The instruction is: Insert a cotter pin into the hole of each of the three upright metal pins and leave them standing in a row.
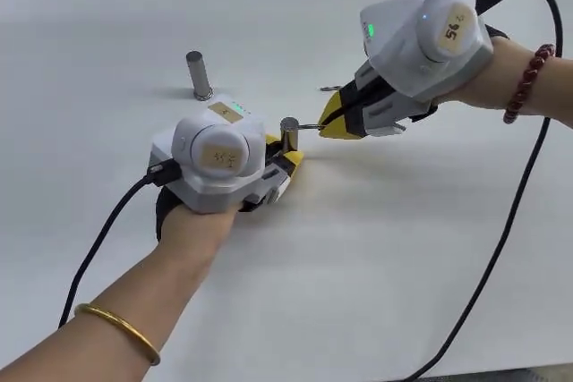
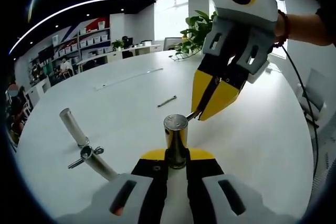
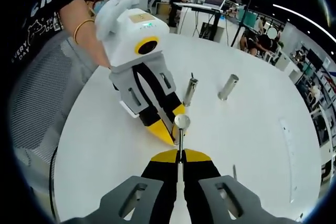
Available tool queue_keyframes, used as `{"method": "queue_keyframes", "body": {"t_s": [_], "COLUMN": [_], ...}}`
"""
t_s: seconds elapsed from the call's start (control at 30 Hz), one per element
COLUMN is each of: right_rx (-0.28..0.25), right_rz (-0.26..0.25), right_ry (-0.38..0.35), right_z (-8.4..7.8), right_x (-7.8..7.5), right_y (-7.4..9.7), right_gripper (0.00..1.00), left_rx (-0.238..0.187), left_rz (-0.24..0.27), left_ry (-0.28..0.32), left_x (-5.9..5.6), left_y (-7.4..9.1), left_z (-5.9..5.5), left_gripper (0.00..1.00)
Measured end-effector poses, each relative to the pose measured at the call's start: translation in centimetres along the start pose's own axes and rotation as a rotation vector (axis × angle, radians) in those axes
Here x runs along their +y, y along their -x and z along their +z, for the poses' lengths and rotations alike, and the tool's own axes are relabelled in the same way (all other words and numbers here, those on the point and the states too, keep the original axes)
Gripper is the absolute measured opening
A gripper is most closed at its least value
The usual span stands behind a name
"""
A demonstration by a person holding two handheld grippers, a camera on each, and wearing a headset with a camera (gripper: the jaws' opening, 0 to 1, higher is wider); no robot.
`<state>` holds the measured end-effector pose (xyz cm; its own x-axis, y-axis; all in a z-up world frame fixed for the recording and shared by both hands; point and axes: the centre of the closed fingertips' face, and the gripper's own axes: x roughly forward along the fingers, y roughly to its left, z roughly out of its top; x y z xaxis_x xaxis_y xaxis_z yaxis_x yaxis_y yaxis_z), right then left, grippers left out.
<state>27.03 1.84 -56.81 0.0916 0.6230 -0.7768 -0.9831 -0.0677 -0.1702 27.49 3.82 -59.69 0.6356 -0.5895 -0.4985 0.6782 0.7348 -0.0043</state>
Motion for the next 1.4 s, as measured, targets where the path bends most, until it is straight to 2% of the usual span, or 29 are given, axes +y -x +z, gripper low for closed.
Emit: {"method": "queue_keyframes", "body": {"t_s": [0.53,0.73,0.83,1.0,1.2,1.4], "right_rx": [-0.022,-0.050,-0.027,-0.041,-0.033,-0.021], "right_rz": [0.008,0.005,-0.003,-0.012,-0.019,-0.019], "right_ry": [-0.024,-0.075,-0.099,-0.118,-0.141,-0.134], "right_z": [0.8,1.2,0.9,1.0,0.6,0.6], "right_x": [0.1,0.2,0.2,0.3,0.2,0.0], "right_y": [-1.1,-1.2,-1.0,-0.4,-0.2,-0.3], "right_gripper": [0.00,0.01,0.07,0.06,0.04,0.00], "left_rx": [-0.003,-0.004,-0.005,-0.007,-0.008,-0.008], "left_rz": [0.014,0.020,0.022,0.026,0.030,0.031], "left_ry": [0.005,0.007,0.012,0.019,0.023,0.026], "left_x": [0.0,0.0,0.0,0.1,0.1,0.1], "left_y": [0.0,0.0,0.0,-0.1,-0.1,-0.2], "left_z": [0.0,0.0,0.0,0.0,0.0,0.0], "left_gripper": [0.11,0.11,0.11,0.11,0.11,0.11]}}
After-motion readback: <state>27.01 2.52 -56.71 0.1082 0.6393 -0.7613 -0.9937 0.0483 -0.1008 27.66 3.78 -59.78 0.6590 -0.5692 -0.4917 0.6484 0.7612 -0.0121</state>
